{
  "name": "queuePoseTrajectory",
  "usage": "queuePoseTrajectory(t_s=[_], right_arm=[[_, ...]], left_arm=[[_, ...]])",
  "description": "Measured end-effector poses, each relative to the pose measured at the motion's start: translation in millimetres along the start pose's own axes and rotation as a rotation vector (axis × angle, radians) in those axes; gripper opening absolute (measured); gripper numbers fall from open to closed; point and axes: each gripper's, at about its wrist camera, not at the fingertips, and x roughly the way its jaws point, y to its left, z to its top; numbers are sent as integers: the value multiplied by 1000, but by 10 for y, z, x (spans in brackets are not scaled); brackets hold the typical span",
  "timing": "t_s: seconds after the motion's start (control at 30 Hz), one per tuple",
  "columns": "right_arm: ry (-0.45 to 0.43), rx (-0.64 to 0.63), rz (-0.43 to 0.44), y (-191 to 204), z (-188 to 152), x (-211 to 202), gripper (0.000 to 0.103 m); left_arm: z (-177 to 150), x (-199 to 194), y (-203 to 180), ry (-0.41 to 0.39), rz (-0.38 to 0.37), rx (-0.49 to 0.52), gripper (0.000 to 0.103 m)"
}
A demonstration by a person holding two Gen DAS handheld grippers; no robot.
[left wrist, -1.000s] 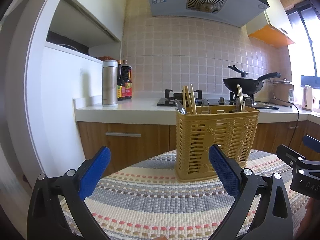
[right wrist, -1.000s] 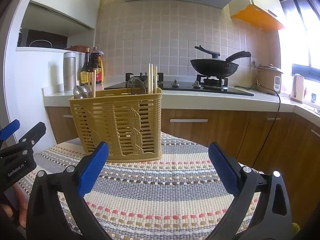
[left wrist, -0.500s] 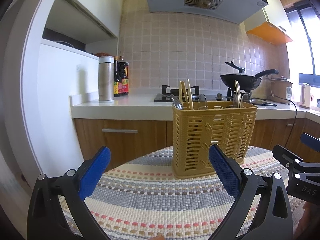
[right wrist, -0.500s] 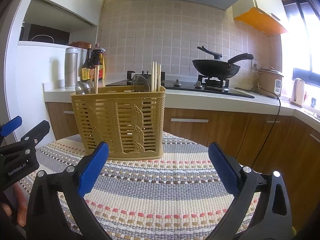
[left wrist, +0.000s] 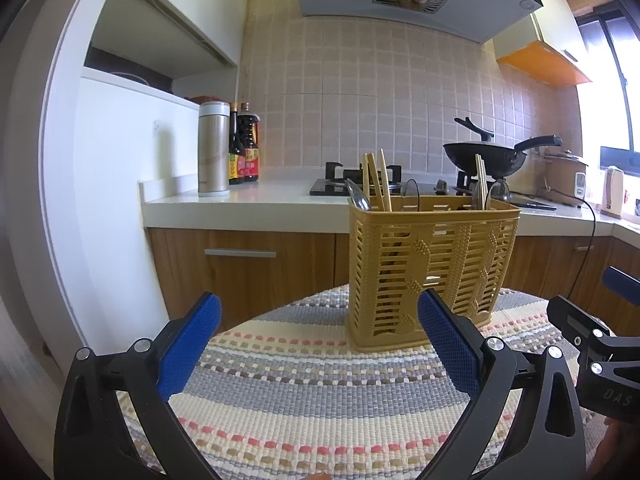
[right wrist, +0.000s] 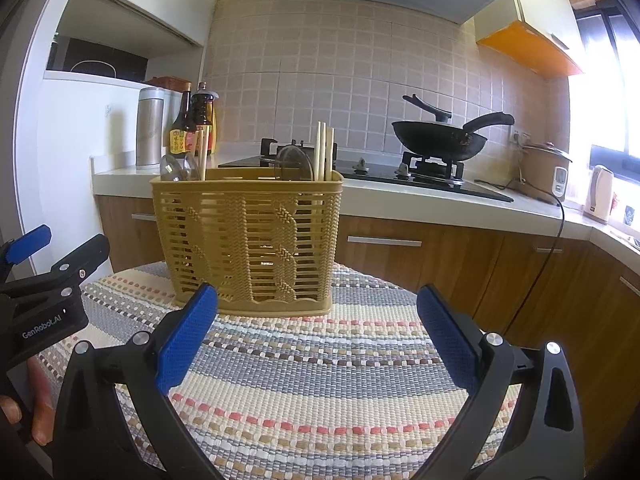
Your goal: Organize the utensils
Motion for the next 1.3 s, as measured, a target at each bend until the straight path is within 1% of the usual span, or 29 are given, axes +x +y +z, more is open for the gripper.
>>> queuePoseTrajectory(t_s=[1.3], right_arm=[[19, 19, 3, -24, 7, 34, 95]], left_arm=[[-6, -15, -12, -2, 8, 8, 95]])
